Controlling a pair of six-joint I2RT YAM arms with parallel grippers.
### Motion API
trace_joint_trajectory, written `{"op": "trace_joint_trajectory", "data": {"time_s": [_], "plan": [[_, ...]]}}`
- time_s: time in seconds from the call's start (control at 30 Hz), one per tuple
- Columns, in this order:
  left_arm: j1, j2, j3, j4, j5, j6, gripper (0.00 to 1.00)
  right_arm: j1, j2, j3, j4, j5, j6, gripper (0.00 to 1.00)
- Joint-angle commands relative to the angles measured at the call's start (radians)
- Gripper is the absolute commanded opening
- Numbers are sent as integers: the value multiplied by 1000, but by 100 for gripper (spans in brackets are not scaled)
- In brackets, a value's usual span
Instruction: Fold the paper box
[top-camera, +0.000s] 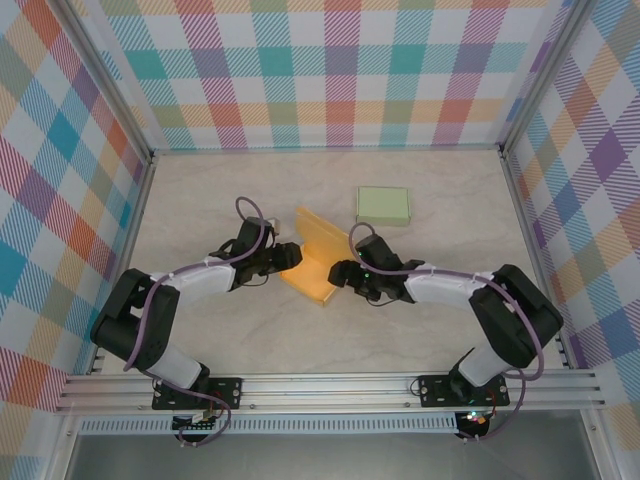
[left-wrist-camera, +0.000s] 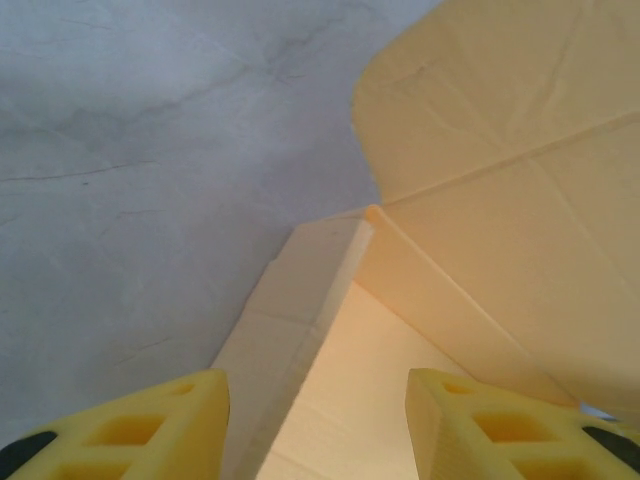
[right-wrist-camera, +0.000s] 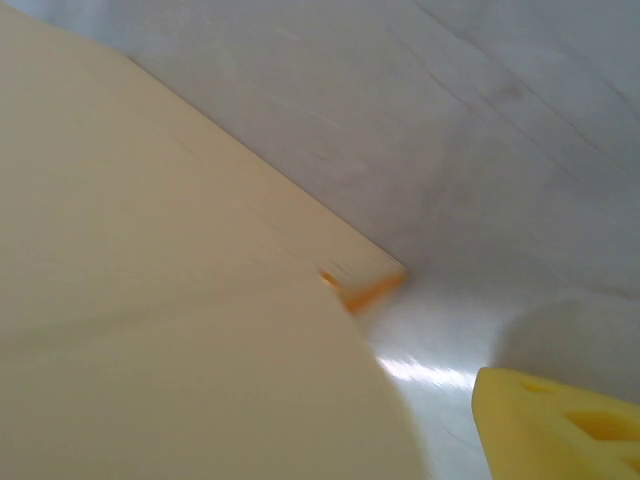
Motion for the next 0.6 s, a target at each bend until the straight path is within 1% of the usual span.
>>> {"op": "trace_joint_trajectory", "data": {"time_s": [0.0, 0.2, 0.37, 0.43, 0.57], "plan": [[-26, -33, -38, 26, 24, -38, 50, -8, 46, 72, 35, -10, -67, 78], [-76, -140, -121, 23, -52, -115, 50, -51, 85, 133, 9, -7, -159, 78], [-134, -222, -196, 67, -109, -205, 50, -102, 135, 191, -22, -42, -249, 79], [-159, -252, -212, 69, -149, -230, 50, -126, 155, 209, -38, -61, -266, 80], [-170, -321, -237, 56, -199, -258, 50, -161, 138, 208, -71, -88, -294, 81]]}}
